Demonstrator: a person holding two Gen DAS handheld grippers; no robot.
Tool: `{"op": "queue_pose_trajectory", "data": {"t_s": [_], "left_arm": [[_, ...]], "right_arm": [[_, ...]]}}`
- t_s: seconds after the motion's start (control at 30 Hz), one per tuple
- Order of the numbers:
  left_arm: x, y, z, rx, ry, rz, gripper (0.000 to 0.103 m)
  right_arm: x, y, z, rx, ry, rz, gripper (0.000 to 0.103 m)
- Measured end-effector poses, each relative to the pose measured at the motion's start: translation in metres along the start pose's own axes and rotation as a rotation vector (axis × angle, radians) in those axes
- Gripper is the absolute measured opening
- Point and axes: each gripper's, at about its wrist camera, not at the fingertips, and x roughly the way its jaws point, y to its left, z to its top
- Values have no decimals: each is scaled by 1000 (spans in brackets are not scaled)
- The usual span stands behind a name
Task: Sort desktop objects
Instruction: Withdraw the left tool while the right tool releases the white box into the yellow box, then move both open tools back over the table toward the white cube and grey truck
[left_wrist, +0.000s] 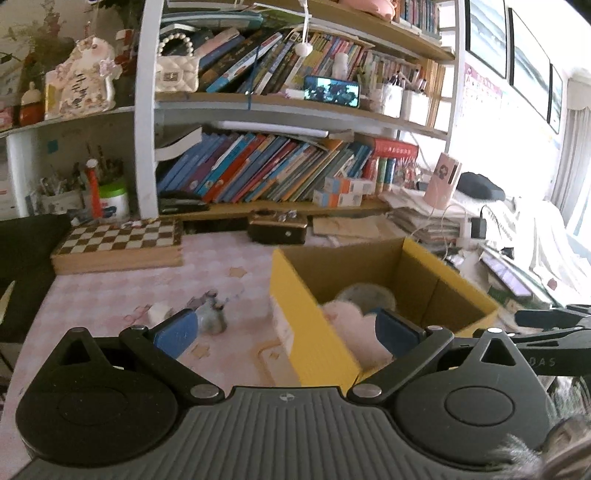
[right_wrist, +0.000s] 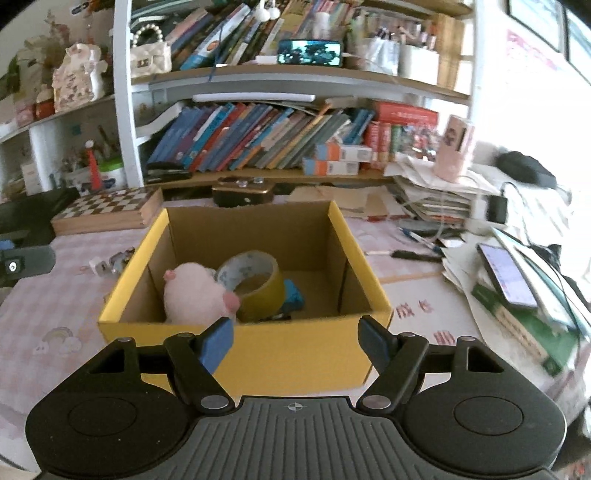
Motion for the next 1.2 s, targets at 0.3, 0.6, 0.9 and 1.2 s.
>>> {"op": "queue_pose_trajectory", "data": {"t_s": [0.3, 0.6, 0.9, 1.2], "left_arm": [[-29, 32, -42, -6, 75, 55, 103], [-56, 60, -67, 11, 87, 120, 103], [-80, 81, -87, 23, 134, 125, 103], [-96, 100, -93, 13, 131, 158, 103]], "right_arm": [[-27, 39, -42, 92, 46, -67, 85], [-42, 82, -66, 77, 70, -50, 86], [-56, 121, -80, 51, 80, 4, 86], [-58, 149, -81, 21, 85, 51, 86]]}}
